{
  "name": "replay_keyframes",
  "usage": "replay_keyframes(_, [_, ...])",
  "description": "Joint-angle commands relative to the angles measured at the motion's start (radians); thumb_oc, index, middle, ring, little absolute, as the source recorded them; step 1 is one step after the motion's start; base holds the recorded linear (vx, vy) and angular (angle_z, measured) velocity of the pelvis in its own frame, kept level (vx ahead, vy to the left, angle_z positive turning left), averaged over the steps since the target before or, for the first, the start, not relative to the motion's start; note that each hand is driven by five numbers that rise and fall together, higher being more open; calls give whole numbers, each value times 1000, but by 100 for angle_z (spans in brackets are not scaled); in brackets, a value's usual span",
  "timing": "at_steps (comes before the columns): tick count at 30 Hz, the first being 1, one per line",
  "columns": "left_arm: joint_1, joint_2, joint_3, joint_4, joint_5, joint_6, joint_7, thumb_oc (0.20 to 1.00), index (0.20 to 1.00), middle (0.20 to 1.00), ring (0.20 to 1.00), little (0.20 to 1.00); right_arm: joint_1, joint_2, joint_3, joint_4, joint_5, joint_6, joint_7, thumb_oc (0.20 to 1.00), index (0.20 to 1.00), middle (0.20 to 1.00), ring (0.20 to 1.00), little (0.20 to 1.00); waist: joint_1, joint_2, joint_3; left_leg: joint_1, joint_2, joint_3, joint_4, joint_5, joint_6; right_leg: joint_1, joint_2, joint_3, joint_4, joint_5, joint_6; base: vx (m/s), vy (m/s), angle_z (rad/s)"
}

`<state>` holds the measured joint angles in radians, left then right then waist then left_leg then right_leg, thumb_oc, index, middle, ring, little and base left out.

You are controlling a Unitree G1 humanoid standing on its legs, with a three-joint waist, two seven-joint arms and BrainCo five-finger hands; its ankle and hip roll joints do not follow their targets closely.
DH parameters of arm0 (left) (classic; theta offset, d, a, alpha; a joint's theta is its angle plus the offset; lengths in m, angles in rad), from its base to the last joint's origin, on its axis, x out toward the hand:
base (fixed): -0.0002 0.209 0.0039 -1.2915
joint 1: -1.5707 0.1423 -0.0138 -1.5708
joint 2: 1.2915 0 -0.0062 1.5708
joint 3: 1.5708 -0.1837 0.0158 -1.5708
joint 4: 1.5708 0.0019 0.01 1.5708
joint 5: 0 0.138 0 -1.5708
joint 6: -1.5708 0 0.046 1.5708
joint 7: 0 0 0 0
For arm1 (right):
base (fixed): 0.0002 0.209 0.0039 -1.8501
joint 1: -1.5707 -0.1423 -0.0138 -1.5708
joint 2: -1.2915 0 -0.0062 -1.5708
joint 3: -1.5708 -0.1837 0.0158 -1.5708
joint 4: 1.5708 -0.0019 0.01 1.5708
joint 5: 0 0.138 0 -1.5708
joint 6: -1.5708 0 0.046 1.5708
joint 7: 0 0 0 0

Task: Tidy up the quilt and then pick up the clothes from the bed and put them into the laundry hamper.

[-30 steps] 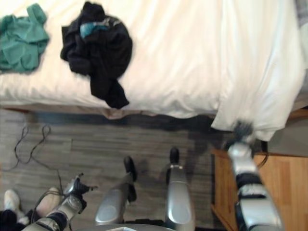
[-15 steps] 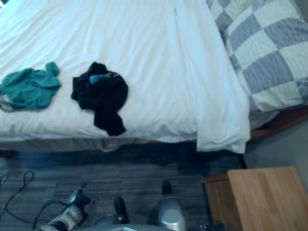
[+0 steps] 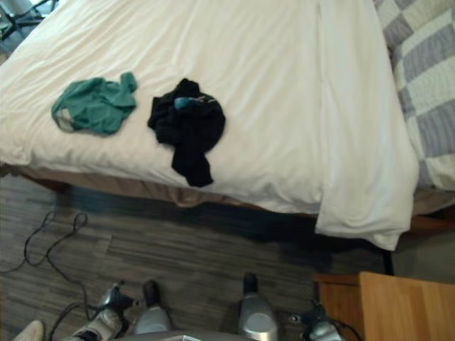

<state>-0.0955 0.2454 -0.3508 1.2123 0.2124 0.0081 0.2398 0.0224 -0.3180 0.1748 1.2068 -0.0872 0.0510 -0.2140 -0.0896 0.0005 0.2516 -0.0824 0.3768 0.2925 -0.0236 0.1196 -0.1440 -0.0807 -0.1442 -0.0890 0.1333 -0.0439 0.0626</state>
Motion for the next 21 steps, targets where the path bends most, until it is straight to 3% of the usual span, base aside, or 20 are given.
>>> replay_keyframes(1, [-24, 63, -7, -6, 70, 2, 3, 1000, 1000, 1000, 1000, 1000, 9, 39, 42, 22, -32, 4, 19, 1000, 1000, 1000, 1000, 1000, -13, -29, -45, -2, -44, 11, -60, 8, -39, 123, -200, -11, -120, -9, 163, 297, 670, 18])
replay_keyframes(2, [-38, 84, -9, -9, 80, 8, -8, 1000, 1000, 1000, 1000, 1000, 0, 54, 41, 26, -37, 15, 21, 1000, 1000, 1000, 1000, 1000, -15, -60, -39, 16, -108, 17, -57, -26, -15, 90, -254, 5, -38, 142, 170, 292, 672, 12])
replay_keyframes(3, [-39, 85, -9, -9, 80, 8, -8, 1000, 1000, 1000, 1000, 1000, 0, 55, 41, 26, -37, 15, 21, 1000, 1000, 1000, 1000, 1000, -14, -61, -41, 14, -109, 19, -58, -24, -14, 86, -254, 7, -39, 144, 171, 153, 460, 18])
replay_keyframes(5, [-45, 110, -13, -9, 101, 15, -12, 1000, 1000, 1000, 1000, 1000, -4, 73, 56, 9, -31, 9, 24, 1000, 1000, 1000, 1000, 1000, -10, -67, -24, 38, -125, 51, -54, -47, 9, 32, -244, -4, 62, 147, 140, 130, 366, 11])
replay_keyframes(6, [-53, 127, -29, -9, 122, 18, -22, 1000, 1000, 1000, 1000, 1000, -5, 82, 69, -13, -24, -5, 25, 1000, 1000, 1000, 1000, 1000, -20, -66, -13, 48, -135, 57, -61, -55, 20, -3, -178, 15, 122, 102, 121, 241, 581, -1])
replay_keyframes(7, [-53, 142, -31, -8, 150, 26, -33, 1000, 1000, 1000, 1000, 1000, -7, 96, 87, -35, -7, -13, 25, 1000, 1000, 1000, 1000, 1000, -59, -58, 14, 77, -164, 59, -64, -82, 36, -73, 1, 73, 142, -12, 97, 193, 441, 1])
replay_keyframes(8, [-54, 142, -30, -8, 150, 26, -33, 1000, 1000, 1000, 1000, 1000, -8, 96, 87, -35, -7, -13, 24, 1000, 1000, 1000, 1000, 1000, -58, -57, 14, 76, -162, 60, -64, -82, 35, -75, 4, 74, 142, -11, 96, 200, 394, -8])
replay_keyframes(9, [-50, 140, -29, -2, 152, 27, -39, 1000, 1000, 1000, 1000, 1000, -13, 100, 96, -42, -2, -13, 22, 1000, 1000, 1000, 1000, 1000, -71, -58, 27, 87, -187, 57, -64, -95, 41, -91, 65, 86, 113, -30, 95, 135, 192, -6])
replay_keyframes(11, [-46, 132, -9, 16, 137, 32, -41, 1000, 1000, 1000, 1000, 1000, -32, 100, 112, -46, 7, -18, 16, 1000, 1000, 1000, 1000, 1000, -86, -58, 41, 120, -245, 62, -59, -140, 57, -86, 131, 59, 24, -29, 74, 195, 231, 13])
replay_keyframes(12, [-46, 132, -9, 17, 137, 31, -41, 1000, 1000, 1000, 1000, 1000, -32, 100, 112, -45, 7, -18, 16, 1000, 1000, 1000, 1000, 1000, -87, -58, 43, 122, -245, 61, -58, -141, 57, -83, 131, 59, 23, -29, 74, 264, 221, 37])
replay_keyframes(13, [-25, 114, 14, 34, 134, 37, -40, 1000, 1000, 1000, 1000, 1000, -30, 88, 117, -51, 1, -14, 11, 1000, 1000, 1000, 1000, 1000, -90, -60, 46, 122, -288, 56, 82, -247, 79, -69, 112, -27, -47, -47, 39, 237, 161, 28])
replay_keyframes(14, [-26, 105, 7, 26, 137, 35, -33, 1000, 1000, 1000, 1000, 1000, -36, 88, 121, -54, 7, -16, 9, 1000, 1000, 1000, 1000, 1000, -92, -60, 42, 96, -291, 59, 175, -270, 81, -52, 103, -27, -57, -50, 22, 339, 218, 26])
replay_keyframes(15, [-32, 93, -3, 17, 127, 29, -27, 1000, 1000, 1000, 1000, 1000, -43, 81, 122, -62, 19, -23, 9, 1000, 1000, 1000, 1000, 1000, -104, -55, 48, 73, -286, 69, 294, -282, 60, -34, 121, 20, -70, -48, 6, 236, 121, 13])
replay_keyframes(17, [-46, 71, -9, -7, 104, 28, -17, 1000, 1000, 1000, 1000, 1000, -73, 64, 134, -64, 3, -7, -7, 1000, 1000, 1000, 1000, 1000, -81, -54, 79, -29, -225, 69, 580, -206, -7, 19, 102, 21, -86, -56, -29, 210, 172, -11])
replay_keyframes(18, [-63, 72, -35, -24, 107, 30, -7, 1000, 1000, 1000, 1000, 1000, -82, 48, 122, -59, 15, -3, -16, 1000, 1000, 1000, 1000, 1000, -75, -63, 88, -82, -192, 50, 680, -196, -17, 45, 80, 37, -110, -50, -30, 132, 168, -53])
replay_keyframes(19, [-63, 72, -35, -24, 107, 30, -7, 1000, 1000, 1000, 1000, 1000, -82, 48, 122, -60, 15, -3, -16, 1000, 1000, 1000, 1000, 1000, -75, -62, 88, -83, -190, 49, 682, -197, -17, 45, 82, 37, -110, -50, -30, 146, 258, -82])
replay_keyframes(21, [-82, 65, -55, -46, 108, 19, -4, 1000, 1000, 1000, 1000, 1000, -94, 44, 108, -61, 29, -5, -20, 1000, 1000, 1000, 1000, 1000, -83, -49, 70, -65, -150, 57, 553, -209, 1, 55, 50, 55, -139, -48, -2, 175, 382, -54])
